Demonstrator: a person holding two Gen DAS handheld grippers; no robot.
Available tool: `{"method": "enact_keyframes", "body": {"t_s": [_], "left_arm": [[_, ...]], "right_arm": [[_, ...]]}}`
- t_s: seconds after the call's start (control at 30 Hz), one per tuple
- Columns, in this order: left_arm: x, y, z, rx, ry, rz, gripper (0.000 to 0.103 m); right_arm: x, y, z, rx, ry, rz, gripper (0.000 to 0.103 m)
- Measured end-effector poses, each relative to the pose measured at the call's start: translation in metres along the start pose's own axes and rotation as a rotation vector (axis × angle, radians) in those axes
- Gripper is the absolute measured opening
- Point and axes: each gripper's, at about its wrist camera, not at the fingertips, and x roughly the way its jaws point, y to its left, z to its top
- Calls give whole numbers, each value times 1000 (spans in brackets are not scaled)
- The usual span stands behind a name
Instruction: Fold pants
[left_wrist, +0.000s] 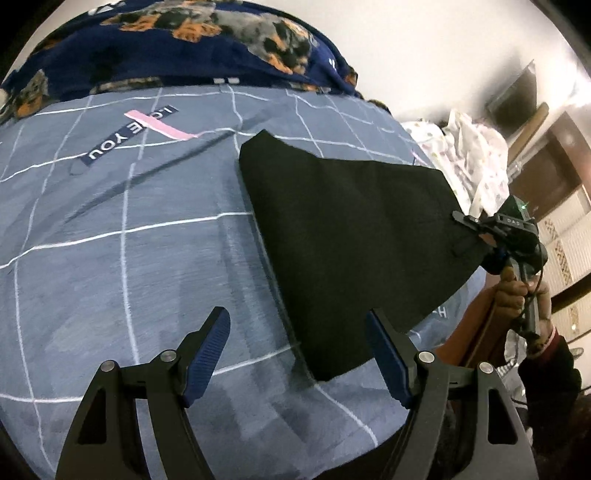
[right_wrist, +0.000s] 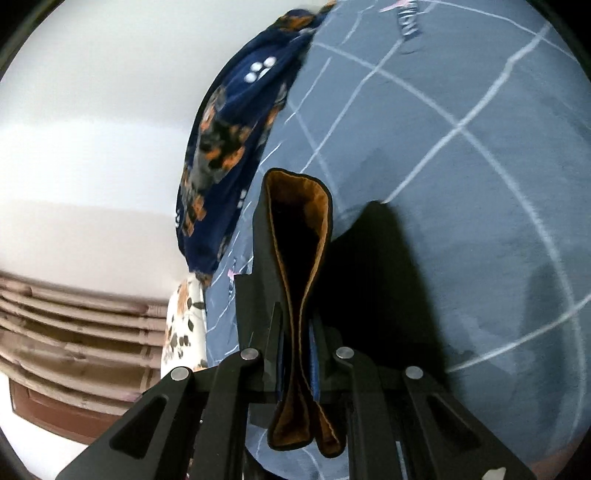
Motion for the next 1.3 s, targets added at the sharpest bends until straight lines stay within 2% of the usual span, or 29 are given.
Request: {"method": "enact_keyframes", "body": {"t_s": [0.43,0.53,0.57,0.67,0.77,0.87,0.97,1.17,1.23,1.3], "left_arm": [[30,-8,5,-1,62,5,76],[34,-8,5,-7,73,7,76],[35,-8,5,-8,74,7,76],[33,-9,5,-2,66,5,76],[30,-9,6,-3,52,-5,76],[30,-9,6,-12,45,-21,76],[34,-11,6,-13,52,-24,76],[31,-19,2,20,57,-17,76],[29,-19,2,20,52,-18,76],[28,-19,2,13,48,-22,76]], "right_arm": [[6,-49,-6,90,-4,43,11],[5,-53,-6,96,-7,70,16],[2,-54,-6,98,-14,63,19],[-18,-46,-8,56,-74,36,21],[-48,-36,-17,27,-107,77,21],[-66,-25,-32,3,-74,96,22],[-70,-23,-43,12,-43,64,30],[-57,-34,-45,63,-20,80,31],[-49,-35,-44,69,-6,33,30],[-43,-38,-43,87,2,40,30]]}}
